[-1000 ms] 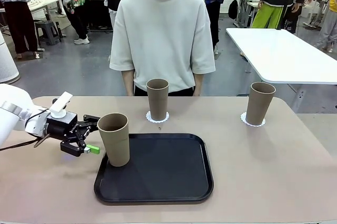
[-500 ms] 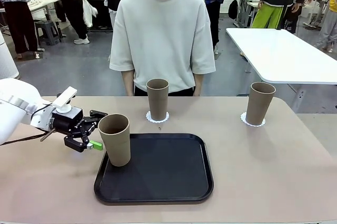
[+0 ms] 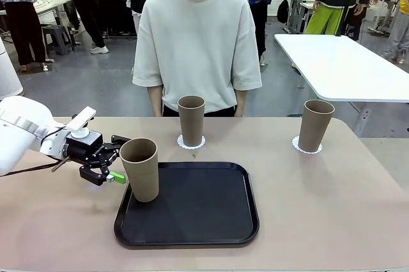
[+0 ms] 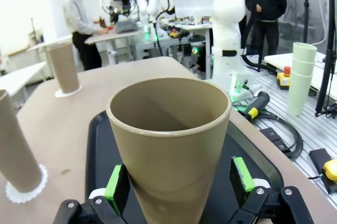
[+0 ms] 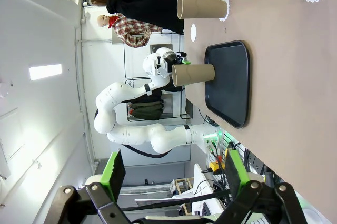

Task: Place coasters on the table and set cups on them.
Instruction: Take one Reusable plastic cup from the Flat Tray and place it on a coaster set by the human.

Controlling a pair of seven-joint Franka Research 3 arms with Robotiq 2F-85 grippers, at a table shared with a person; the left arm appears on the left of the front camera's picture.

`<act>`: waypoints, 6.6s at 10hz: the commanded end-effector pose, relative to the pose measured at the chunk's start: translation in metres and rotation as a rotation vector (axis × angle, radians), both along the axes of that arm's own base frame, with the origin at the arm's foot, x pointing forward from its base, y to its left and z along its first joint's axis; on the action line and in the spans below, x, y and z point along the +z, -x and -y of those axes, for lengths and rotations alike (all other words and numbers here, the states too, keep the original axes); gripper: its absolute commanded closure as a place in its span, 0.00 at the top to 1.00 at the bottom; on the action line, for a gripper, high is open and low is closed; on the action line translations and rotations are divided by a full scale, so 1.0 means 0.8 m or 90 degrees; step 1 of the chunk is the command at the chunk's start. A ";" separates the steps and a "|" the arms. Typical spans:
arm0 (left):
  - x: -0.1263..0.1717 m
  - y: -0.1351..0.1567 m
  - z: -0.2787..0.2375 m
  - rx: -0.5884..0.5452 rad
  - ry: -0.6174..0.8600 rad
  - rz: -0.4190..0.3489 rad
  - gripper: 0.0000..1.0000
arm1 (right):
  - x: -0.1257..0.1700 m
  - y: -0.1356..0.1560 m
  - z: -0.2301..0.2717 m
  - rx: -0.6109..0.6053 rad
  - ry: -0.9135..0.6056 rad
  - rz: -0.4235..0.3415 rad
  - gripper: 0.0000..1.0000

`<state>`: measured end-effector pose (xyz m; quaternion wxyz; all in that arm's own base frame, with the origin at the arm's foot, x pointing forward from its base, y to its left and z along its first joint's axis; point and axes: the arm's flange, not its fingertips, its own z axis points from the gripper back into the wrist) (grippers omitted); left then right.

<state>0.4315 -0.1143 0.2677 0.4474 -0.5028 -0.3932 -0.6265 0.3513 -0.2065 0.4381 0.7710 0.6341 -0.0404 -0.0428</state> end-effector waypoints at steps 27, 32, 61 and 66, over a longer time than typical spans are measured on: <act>-0.036 -0.019 0.050 -0.030 -0.022 -0.005 0.00 | -0.001 0.001 0.000 0.003 -0.005 0.008 1.00; 0.042 0.002 0.004 0.036 0.023 -0.045 0.00 | -0.001 0.001 0.000 0.003 -0.005 0.008 1.00; 0.075 -0.155 -0.311 0.271 -0.032 0.045 0.83 | -0.001 0.001 0.000 0.003 -0.005 0.008 1.00; 0.043 -0.164 -0.319 0.259 -0.018 0.014 0.83 | -0.001 0.001 0.000 0.003 -0.005 0.008 1.00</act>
